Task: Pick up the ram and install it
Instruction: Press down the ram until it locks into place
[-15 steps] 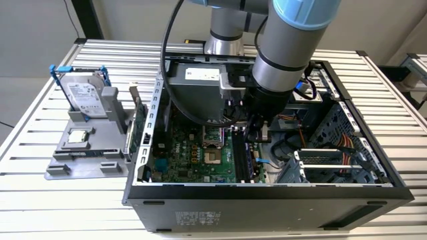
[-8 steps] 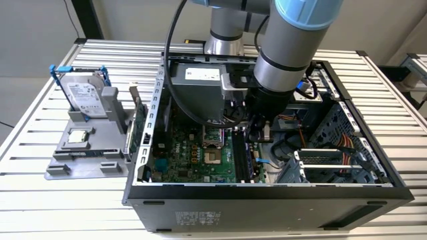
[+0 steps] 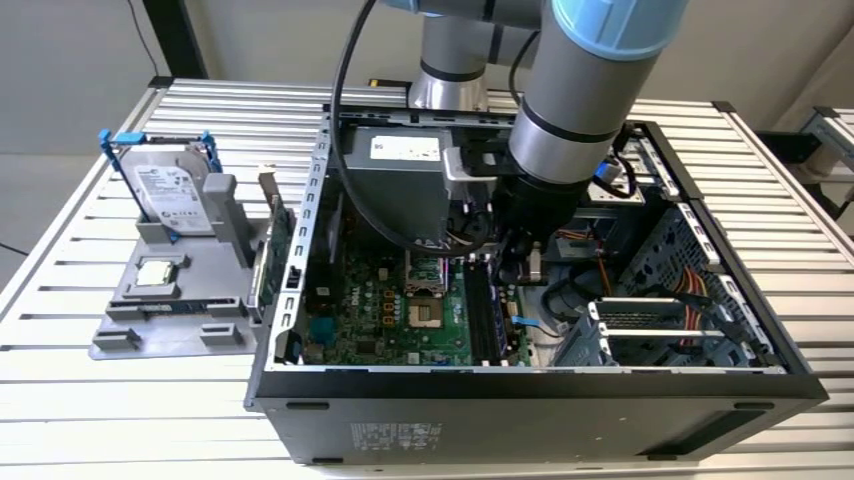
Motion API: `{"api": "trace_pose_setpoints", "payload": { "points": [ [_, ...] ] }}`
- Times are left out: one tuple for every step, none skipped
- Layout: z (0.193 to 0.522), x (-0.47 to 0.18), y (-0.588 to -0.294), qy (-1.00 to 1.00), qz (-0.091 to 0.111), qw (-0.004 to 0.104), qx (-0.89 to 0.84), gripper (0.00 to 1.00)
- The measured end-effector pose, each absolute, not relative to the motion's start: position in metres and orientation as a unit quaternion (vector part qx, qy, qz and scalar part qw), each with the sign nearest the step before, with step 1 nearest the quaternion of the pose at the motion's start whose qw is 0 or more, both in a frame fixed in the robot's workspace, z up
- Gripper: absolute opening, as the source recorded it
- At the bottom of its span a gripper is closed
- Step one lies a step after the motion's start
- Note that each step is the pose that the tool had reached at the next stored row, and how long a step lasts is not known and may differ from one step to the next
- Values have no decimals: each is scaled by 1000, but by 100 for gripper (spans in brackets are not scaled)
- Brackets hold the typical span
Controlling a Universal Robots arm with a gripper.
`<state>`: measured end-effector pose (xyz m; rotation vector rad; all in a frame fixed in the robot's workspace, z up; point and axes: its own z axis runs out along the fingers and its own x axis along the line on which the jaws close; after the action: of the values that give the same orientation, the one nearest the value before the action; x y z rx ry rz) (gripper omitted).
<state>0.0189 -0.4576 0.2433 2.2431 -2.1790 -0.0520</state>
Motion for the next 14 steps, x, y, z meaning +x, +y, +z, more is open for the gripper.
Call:
{"api": "trace_pose_setpoints", "payload": {
  "points": [
    [243,19,-458,-697,-17,7,717,0],
    [243,20,-458,-696,-17,7,718,0],
    [243,20,-458,-696,-17,7,718,0],
    [243,20,-458,-695,-17,7,719,0],
    [243,20,-458,-694,-16,7,720,0],
    [242,20,-458,-693,-16,7,720,0],
    [242,20,-458,-692,-16,7,721,0],
    [242,20,-458,-691,-16,7,723,0],
    [242,20,-458,-689,-16,7,724,0],
    [241,20,-458,-687,-16,7,726,0],
    [241,20,-458,-685,-16,7,728,0],
    [240,20,-458,-683,-16,7,730,0],
    [240,20,-458,-681,-16,7,732,0],
    [239,20,-458,-681,-16,7,732,0]
  ]
}}
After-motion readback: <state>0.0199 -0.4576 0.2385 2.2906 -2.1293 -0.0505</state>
